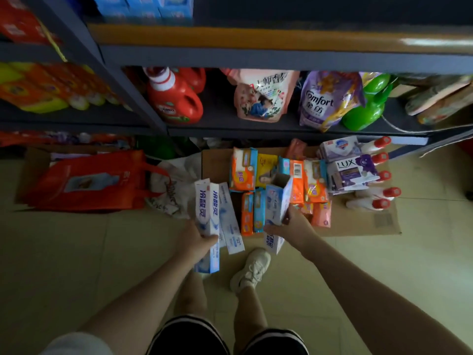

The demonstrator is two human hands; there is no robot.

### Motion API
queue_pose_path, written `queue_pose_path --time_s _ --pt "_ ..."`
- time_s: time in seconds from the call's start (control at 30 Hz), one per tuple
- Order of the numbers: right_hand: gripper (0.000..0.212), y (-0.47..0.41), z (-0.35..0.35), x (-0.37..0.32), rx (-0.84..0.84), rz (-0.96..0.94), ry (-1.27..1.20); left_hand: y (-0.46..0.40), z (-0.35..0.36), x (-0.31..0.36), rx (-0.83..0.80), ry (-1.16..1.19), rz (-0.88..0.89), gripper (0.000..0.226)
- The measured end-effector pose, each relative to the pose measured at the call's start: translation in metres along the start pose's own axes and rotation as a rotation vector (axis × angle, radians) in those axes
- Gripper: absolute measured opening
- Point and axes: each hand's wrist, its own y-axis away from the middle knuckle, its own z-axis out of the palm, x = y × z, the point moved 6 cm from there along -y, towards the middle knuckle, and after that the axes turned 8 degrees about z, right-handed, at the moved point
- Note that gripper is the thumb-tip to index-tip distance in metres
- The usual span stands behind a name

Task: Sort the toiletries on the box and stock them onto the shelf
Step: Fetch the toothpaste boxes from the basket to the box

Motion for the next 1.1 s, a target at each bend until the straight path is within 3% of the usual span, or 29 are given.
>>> queue_pose_path --time_s 0.13,0.27,0.4,0.53,0.63,0.77,0.83,0.9,1.0,1.1 --pt "0.05 -0.003 0.01 -0.002 -0.06 0.006 0.107 -0.006 0.016 -0.008 0.03 -0.143 0.008 0.046" --pt "0.049 -0.008 0.017 -0.006 -0.109 0.006 0.097 -0.025 0.03 -0.012 0.061 -0.177 0.037 0.08" --pt "0.066 -0.014 0.015 -0.006 -0.107 -0.037 0.098 -0.037 0.034 -0.029 0.143 -0.186 -0.076 0.056" --pt "0.064 -0.02 0.009 -0.001 -0.092 -0.024 0.071 -0.044 0.052 -0.024 0.005 -0.335 -0.048 0.06" --pt "0.06 -0.026 0.01 0.001 -0.077 -0.021 0.094 -0.045 0.06 -0.02 0.05 -0.364 -0.041 0.057" --pt "0.056 -0.032 0.015 -0.006 -0.118 -0.057 0.132 -0.057 0.043 -0.028 0.216 -0.169 -0.089 0.051" --pt "0.052 -0.035 0.018 -0.012 -0.135 -0.054 0.128 -0.063 0.037 -0.028 0.255 -0.067 -0.029 0.055" --pt "0.048 -0.037 0.022 -0.018 -0.147 -0.053 0.1 -0.065 0.04 -0.024 0.224 -0.027 0.001 0.051" --pt "0.046 -0.039 0.025 -0.024 -0.158 -0.047 0.062 -0.068 0.046 -0.019 0.121 0.09 -0.005 0.028" --pt "0.047 -0.039 0.028 -0.027 -0.19 -0.038 0.034 -0.047 0.043 0.0 -0.101 0.723 -0.048 0.027"
